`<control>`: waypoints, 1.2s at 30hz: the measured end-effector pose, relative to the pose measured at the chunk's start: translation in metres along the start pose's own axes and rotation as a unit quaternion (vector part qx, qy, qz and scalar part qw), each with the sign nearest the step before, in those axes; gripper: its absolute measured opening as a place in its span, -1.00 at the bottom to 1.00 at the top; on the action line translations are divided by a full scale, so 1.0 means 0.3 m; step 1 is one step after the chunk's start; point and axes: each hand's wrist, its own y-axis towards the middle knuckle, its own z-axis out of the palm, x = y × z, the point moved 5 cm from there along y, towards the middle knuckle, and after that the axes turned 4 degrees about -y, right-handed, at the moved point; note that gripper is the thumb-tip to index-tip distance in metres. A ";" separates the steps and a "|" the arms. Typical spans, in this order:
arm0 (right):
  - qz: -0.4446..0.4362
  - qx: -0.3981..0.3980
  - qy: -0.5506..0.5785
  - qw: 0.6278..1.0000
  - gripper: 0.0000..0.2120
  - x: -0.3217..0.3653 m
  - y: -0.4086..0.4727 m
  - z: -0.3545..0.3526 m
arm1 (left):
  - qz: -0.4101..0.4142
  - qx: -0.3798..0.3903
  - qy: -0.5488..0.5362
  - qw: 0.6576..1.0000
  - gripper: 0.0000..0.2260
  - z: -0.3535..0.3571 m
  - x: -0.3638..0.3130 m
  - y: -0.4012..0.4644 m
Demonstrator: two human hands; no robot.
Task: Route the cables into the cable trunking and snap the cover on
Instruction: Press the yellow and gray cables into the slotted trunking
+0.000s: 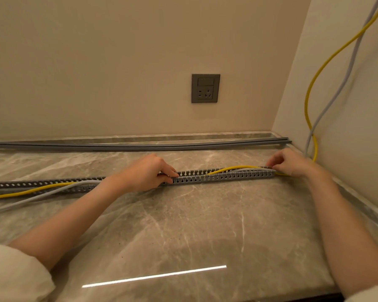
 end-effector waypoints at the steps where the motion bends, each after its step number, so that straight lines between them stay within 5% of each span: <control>1: 0.005 -0.003 0.003 1.000 -0.77 -0.003 0.001 0.008 | 0.001 -0.001 0.000 1.000 -0.77 0.001 0.000 -0.001; 8: -0.064 -0.114 -0.041 0.991 -0.72 0.078 -0.061 0.009 | -0.004 0.000 -0.001 1.000 -0.76 0.001 -0.002 -0.003; 14: -0.213 -0.061 -0.159 0.962 -0.73 0.283 -0.158 0.087 | 0.000 -0.003 -0.006 1.000 -0.77 -0.001 -0.005 -0.007; 21: -0.212 -0.122 -0.179 0.953 -0.74 0.278 -0.234 0.076 | -0.008 -0.003 -0.009 1.000 -0.77 0.000 -0.004 -0.008; 36: -0.174 -0.124 -0.216 0.953 -0.82 0.293 -0.231 0.085 | 0.001 -0.019 -0.006 1.000 -0.78 -0.003 -0.009 -0.007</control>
